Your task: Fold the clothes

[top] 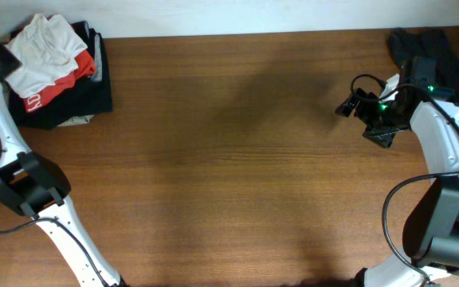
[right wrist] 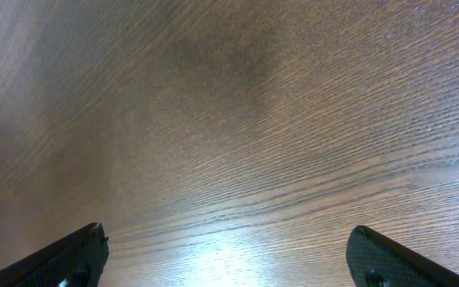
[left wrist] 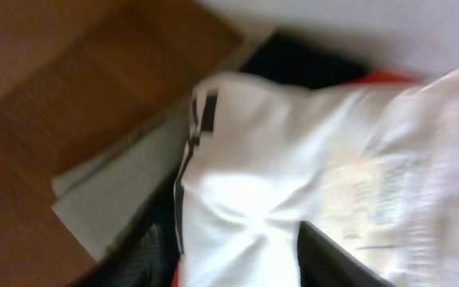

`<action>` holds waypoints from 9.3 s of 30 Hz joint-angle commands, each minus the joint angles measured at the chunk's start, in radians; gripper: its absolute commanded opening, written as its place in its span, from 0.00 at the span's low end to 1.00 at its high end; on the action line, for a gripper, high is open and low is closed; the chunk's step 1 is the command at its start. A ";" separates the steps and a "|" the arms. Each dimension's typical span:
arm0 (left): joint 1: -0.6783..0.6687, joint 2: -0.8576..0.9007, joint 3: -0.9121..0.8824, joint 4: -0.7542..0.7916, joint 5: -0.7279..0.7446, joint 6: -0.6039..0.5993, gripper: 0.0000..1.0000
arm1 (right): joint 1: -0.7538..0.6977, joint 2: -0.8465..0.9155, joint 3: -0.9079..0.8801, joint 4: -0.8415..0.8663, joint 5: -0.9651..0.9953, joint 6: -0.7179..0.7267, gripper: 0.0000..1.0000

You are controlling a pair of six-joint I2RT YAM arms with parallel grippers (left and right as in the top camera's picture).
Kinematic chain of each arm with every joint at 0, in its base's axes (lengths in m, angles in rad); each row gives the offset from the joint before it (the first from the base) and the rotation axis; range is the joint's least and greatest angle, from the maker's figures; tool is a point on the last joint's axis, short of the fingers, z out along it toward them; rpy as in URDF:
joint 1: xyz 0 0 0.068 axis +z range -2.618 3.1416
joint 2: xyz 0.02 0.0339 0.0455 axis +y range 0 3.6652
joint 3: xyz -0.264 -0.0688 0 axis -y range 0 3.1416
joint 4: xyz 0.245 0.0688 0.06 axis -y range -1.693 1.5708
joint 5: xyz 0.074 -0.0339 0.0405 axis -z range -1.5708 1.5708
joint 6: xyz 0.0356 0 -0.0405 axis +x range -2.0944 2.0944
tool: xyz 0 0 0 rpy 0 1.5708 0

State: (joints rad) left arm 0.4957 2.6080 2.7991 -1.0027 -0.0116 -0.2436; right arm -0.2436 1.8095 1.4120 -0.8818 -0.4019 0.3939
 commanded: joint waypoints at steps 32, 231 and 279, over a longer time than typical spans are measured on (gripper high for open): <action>-0.035 -0.169 -0.009 0.142 0.319 -0.065 0.11 | -0.003 -0.004 0.018 0.000 0.006 0.007 0.99; -0.177 -0.584 -0.077 -0.427 0.633 -0.081 0.99 | 0.296 -1.806 -1.407 0.818 0.246 -0.229 0.99; -0.464 -2.510 -2.765 1.055 0.119 -0.062 0.99 | 0.296 -1.806 -1.407 0.818 0.246 -0.229 0.99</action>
State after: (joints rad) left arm 0.0269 0.1425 0.0738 0.0441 0.1146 -0.3222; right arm 0.0456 0.0120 0.0101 -0.0578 -0.1612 0.1577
